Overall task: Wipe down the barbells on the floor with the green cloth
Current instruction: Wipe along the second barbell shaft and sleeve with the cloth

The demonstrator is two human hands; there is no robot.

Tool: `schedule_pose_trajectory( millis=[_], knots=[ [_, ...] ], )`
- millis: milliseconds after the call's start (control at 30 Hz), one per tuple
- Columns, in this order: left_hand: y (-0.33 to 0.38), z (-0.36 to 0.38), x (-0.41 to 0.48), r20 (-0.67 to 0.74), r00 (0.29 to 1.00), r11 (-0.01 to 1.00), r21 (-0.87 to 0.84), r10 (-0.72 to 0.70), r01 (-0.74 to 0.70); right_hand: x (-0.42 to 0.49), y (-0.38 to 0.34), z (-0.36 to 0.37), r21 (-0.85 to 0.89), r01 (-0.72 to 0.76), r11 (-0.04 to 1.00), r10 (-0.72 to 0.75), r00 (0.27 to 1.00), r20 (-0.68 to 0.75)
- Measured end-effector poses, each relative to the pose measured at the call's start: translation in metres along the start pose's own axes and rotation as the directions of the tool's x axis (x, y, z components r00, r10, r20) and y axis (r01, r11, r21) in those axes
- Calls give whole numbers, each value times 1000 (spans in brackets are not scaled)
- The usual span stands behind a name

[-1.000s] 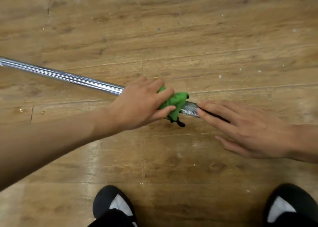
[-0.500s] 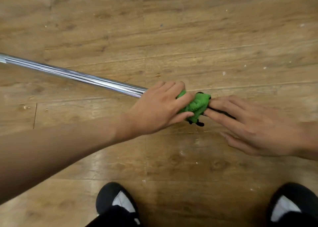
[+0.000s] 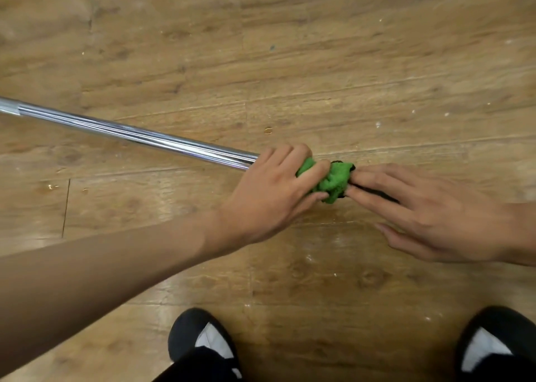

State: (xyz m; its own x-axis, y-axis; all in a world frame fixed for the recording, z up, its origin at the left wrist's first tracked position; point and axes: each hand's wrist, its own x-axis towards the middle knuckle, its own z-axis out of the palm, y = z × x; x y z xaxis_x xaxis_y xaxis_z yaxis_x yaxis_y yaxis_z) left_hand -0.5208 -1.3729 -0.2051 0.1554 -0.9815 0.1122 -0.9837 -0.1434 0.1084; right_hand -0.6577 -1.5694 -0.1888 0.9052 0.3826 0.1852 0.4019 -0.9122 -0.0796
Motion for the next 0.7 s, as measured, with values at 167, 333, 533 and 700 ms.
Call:
schedule_pose_trajectory(
  millis=[167, 333, 533, 700],
  knots=[
    [-56, -20, -16, 95, 995, 999, 39, 33, -37, -42, 5, 0, 101, -8, 995, -4, 992, 123],
    [-109, -34, -61, 94, 949, 953, 59, -302, 298, -33, -6, 7, 88, 24, 996, -35, 991, 132],
    [-49, -15, -41, 26, 962, 962, -22, -272, 272, 33, -8, 22, 38, 111, 993, -115, 986, 120],
    [-78, -26, -55, 103, 986, 990, 58, -130, 125, 36, -6, 28, 37, 130, 991, -133, 985, 113]
  ],
)
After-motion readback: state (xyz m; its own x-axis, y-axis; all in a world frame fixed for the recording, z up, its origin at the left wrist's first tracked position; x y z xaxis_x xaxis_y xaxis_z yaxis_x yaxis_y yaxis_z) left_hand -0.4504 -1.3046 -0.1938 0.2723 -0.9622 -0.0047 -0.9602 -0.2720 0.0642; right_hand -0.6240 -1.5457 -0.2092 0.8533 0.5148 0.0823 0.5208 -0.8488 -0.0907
